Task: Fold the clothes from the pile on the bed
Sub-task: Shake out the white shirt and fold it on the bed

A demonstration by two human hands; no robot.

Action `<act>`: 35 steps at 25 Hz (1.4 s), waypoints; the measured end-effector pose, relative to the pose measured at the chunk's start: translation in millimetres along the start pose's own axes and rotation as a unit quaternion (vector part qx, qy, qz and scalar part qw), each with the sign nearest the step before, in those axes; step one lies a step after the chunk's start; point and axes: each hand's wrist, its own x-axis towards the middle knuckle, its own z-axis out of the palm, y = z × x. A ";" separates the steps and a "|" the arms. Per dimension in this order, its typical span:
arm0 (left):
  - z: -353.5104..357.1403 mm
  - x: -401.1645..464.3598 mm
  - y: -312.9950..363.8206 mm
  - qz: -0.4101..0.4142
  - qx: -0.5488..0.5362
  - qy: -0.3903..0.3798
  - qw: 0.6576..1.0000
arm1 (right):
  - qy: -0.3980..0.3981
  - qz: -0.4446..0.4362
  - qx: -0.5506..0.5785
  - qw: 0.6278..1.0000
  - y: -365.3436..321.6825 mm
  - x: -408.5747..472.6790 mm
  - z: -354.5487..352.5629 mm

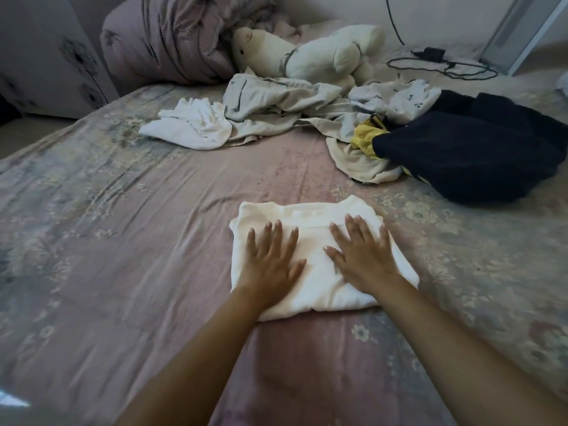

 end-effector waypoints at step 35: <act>-123.6 -33.0 6.8 -0.315 -0.634 0.009 0.707 | 0.191 0.043 0.664 0.722 -84.4 -172.9 -58.0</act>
